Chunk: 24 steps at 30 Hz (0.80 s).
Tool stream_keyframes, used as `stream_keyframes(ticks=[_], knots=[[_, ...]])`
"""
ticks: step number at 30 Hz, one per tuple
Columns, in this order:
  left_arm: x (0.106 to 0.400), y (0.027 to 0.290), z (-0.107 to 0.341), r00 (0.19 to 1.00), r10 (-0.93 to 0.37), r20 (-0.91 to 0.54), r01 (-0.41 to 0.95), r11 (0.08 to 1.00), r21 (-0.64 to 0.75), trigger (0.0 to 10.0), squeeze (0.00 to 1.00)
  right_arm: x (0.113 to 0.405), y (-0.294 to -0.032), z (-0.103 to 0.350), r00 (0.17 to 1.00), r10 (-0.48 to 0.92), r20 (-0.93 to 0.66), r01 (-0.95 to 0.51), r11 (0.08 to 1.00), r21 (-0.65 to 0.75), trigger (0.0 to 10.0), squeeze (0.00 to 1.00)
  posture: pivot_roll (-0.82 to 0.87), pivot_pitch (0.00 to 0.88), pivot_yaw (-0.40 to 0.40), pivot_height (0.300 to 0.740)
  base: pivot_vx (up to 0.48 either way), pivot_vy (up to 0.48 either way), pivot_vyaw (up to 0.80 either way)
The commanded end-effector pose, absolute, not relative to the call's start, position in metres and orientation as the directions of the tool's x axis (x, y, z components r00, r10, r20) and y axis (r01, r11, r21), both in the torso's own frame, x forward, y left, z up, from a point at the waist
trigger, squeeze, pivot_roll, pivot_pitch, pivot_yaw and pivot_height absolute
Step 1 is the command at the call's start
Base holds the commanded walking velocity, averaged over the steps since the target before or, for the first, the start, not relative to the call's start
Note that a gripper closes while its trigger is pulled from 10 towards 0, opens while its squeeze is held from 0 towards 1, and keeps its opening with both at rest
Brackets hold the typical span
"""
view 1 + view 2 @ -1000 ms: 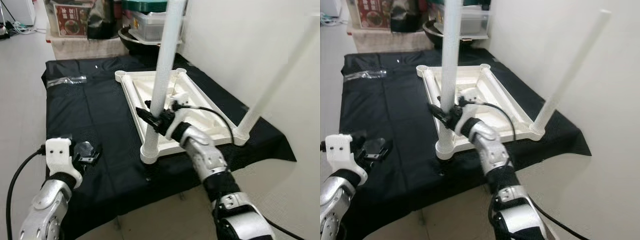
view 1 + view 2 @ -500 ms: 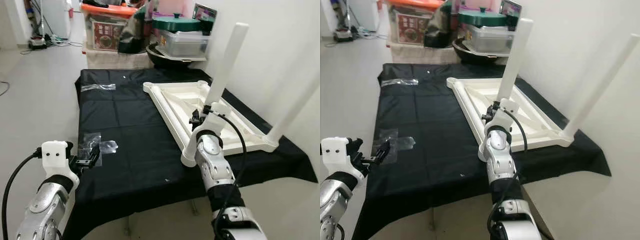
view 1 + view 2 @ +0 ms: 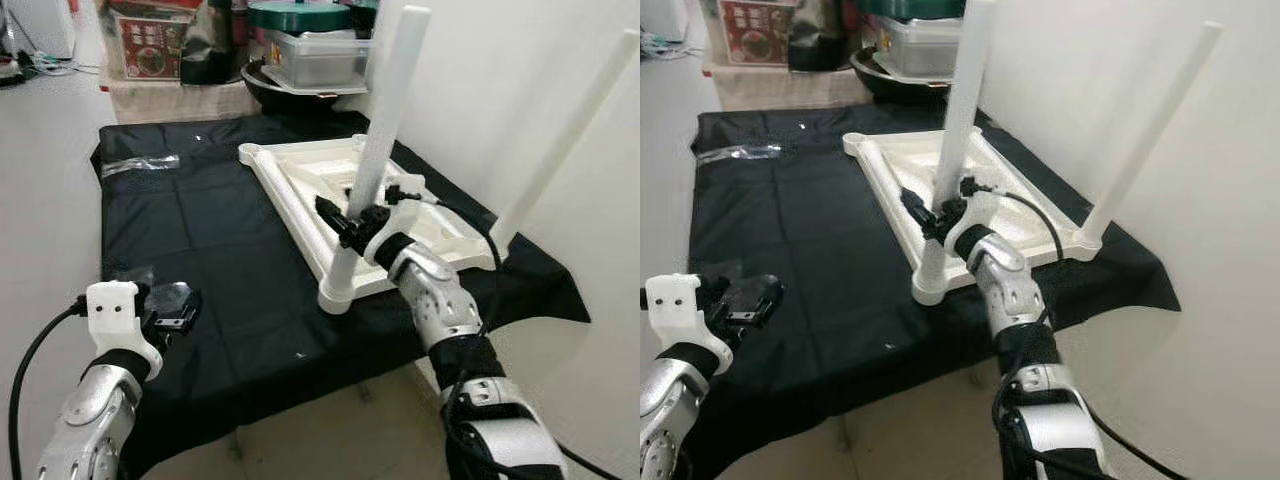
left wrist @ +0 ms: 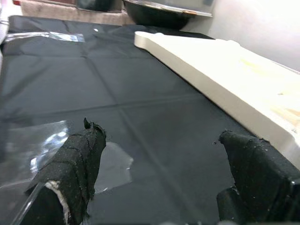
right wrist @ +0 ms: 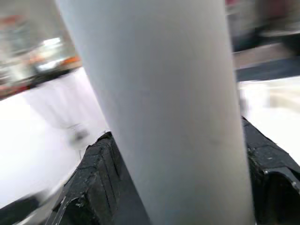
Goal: Building children table
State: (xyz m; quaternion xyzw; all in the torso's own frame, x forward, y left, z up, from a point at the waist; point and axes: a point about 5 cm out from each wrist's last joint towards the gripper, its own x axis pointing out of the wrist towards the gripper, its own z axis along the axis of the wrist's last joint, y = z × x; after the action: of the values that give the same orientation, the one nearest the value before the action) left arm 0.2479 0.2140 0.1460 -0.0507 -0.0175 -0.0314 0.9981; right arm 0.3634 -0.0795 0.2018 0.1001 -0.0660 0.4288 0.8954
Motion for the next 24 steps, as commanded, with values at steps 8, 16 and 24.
stream_keyframes(ticks=[8,16,24], knots=[[0.245,0.213,0.145,0.997,-0.064,0.036,0.067,0.991,-0.114,10.0,0.0,0.346,-0.039,0.164,0.587,0.806,0.075,-0.808,0.577,0.121,0.0,0.0,0.17,0.0,-0.136,0.74,0.0,0.0,0.0],[0.246,0.213,0.145,0.997,-0.069,0.035,0.073,0.991,-0.114,10.0,0.0,0.376,-0.119,0.115,0.955,-0.092,-0.282,0.111,0.992,0.052,0.0,0.0,0.16,0.0,-0.131,0.74,0.0,0.0,0.0],[0.245,0.213,0.144,0.997,-0.068,0.032,0.071,0.991,-0.112,10.0,0.0,0.353,-0.173,0.104,0.885,-0.391,-0.255,0.357,0.919,-0.169,4.4,0.0,0.15,0.0,-0.123,0.74,0.0,0.0,0.0]])
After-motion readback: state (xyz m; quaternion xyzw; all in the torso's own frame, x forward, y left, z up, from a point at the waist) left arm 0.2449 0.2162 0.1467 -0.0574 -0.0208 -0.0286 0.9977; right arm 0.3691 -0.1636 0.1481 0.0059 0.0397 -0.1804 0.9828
